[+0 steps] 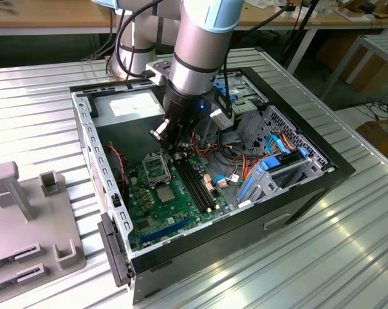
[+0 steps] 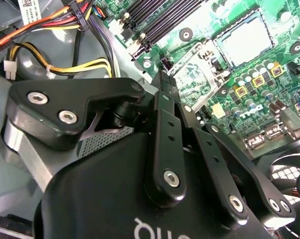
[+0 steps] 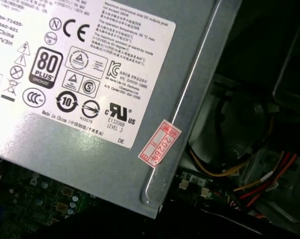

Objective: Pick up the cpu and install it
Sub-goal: 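Close the cpu cover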

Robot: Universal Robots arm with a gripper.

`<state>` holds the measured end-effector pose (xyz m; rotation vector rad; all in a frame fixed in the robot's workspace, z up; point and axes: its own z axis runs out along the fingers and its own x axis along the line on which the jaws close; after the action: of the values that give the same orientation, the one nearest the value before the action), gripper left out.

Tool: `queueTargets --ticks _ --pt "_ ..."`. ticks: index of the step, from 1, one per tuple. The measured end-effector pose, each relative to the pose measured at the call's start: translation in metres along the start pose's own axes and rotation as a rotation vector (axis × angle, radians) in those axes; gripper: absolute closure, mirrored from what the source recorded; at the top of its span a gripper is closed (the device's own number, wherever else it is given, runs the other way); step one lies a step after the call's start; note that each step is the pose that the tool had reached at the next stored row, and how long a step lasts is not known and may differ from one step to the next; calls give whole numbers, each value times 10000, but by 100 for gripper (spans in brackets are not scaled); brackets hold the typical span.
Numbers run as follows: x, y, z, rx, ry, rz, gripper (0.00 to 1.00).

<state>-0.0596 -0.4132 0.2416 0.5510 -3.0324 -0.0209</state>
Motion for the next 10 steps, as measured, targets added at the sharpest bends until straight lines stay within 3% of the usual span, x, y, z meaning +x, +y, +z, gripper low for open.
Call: queueTargets --ticks 10 --pt "-27 -14 0 3 3 -37 89"
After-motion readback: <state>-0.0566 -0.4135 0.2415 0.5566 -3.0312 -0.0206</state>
